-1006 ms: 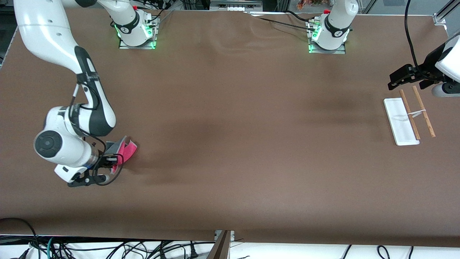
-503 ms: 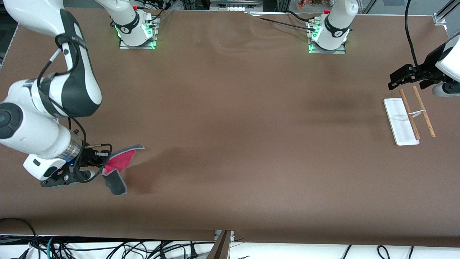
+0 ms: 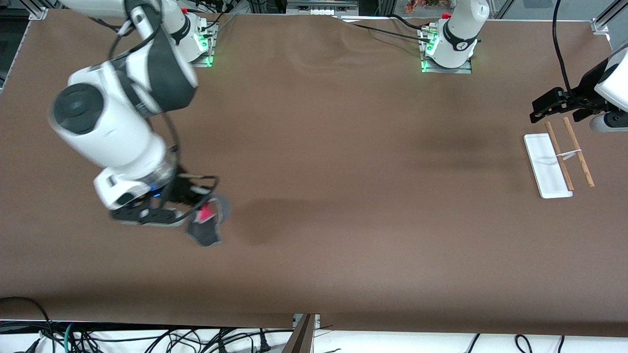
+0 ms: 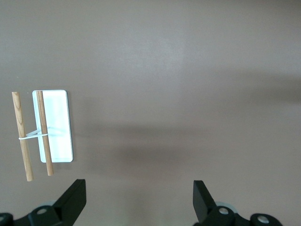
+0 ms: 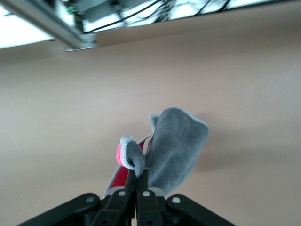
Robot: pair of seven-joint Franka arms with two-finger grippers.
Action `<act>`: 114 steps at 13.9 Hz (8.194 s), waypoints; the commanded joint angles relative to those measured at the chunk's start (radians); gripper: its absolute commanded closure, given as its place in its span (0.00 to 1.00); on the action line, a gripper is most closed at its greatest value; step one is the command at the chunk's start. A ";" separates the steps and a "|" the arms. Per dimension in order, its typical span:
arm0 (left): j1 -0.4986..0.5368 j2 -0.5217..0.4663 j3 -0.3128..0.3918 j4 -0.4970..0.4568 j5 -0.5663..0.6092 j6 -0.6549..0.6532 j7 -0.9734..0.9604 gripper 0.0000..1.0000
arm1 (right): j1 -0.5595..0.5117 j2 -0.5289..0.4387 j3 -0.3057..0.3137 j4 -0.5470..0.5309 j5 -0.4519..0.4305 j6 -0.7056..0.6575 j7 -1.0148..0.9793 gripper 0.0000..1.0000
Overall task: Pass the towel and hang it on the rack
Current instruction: 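Lift the towel with the right gripper toward the table's middle, then hold the towel up while the left gripper reaches toward it, then close the left gripper on the hanging towel beside the right gripper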
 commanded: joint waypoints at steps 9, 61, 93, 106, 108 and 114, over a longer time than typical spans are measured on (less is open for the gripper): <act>-0.006 0.214 0.006 0.092 -0.001 -0.018 0.023 0.00 | 0.306 0.041 0.012 0.000 0.006 0.267 0.507 1.00; 0.147 0.193 -0.591 -0.493 -0.865 0.831 1.099 0.13 | 0.387 0.049 0.014 -0.002 0.010 0.370 0.592 1.00; 0.130 0.308 -0.519 -0.361 -0.859 0.851 1.301 0.06 | 0.387 0.063 0.014 -0.002 0.009 0.381 0.590 1.00; 0.066 0.268 -0.516 -0.253 -0.476 0.851 1.380 0.00 | 0.389 0.064 0.014 -0.004 0.009 0.381 0.590 1.00; 0.055 0.268 -0.514 -0.264 -0.431 0.851 1.380 0.00 | 0.389 0.064 0.014 -0.004 0.009 0.381 0.589 1.00; 0.018 0.281 -0.514 -0.304 -0.386 0.841 1.382 0.07 | 0.389 0.066 0.014 -0.004 0.009 0.382 0.589 1.00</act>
